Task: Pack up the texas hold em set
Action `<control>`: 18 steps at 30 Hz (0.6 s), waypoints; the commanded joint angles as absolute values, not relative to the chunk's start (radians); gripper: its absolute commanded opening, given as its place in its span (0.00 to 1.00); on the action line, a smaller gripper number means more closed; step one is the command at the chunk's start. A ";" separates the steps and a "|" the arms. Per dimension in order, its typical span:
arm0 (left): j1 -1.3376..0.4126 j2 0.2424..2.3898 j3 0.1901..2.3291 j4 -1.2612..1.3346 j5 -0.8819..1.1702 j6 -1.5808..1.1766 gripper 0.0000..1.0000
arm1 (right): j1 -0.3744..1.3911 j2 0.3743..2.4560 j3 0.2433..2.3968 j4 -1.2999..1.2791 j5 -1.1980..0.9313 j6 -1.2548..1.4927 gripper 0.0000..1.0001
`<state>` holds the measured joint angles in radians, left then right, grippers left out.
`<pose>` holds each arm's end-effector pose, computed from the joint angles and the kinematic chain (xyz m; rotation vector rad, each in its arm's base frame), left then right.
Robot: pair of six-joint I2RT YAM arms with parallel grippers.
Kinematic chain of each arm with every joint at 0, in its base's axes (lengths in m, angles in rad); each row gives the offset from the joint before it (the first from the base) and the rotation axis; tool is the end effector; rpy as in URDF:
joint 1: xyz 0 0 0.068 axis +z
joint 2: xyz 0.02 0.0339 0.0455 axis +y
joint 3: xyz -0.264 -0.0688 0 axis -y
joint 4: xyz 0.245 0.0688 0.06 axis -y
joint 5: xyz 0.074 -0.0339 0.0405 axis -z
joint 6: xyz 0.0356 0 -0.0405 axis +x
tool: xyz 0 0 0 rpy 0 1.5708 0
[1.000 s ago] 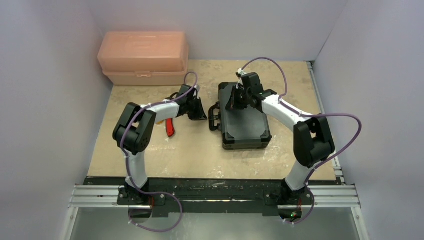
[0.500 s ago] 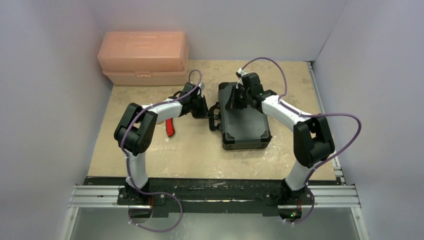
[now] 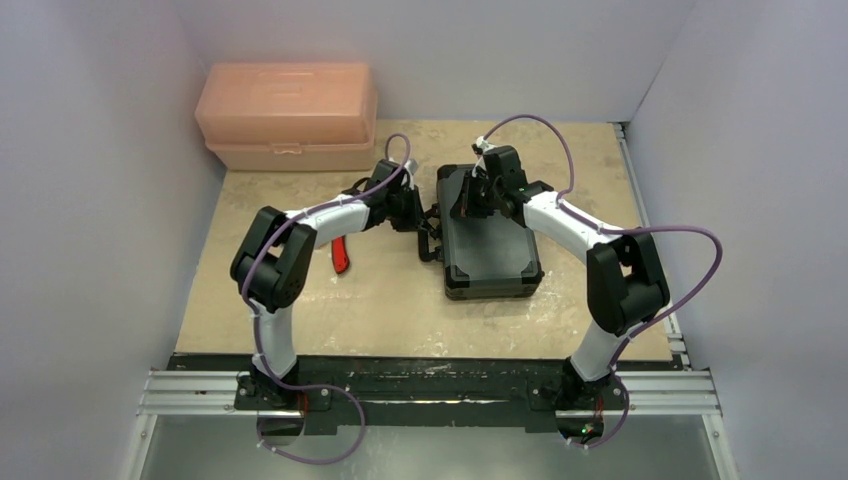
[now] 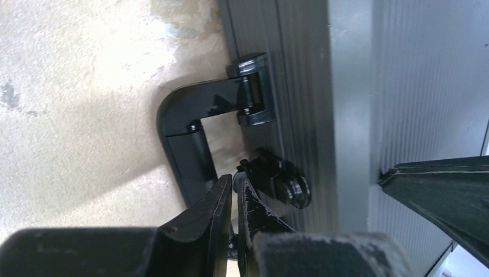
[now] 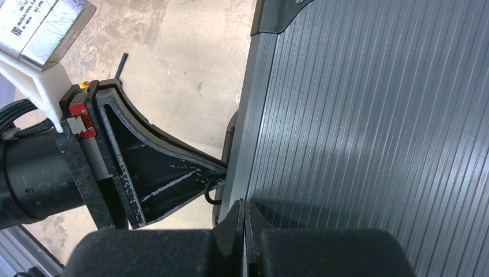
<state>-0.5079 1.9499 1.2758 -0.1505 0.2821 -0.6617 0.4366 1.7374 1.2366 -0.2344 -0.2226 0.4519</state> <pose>0.3622 -0.2129 0.1733 -0.0543 2.5416 -0.8490 0.3484 0.1713 0.2359 -0.1002 2.3877 0.6963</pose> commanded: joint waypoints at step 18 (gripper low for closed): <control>-0.568 1.932 1.315 -0.140 0.289 -0.643 0.08 | 0.440 1.797 1.170 -0.375 -0.173 0.408 0.00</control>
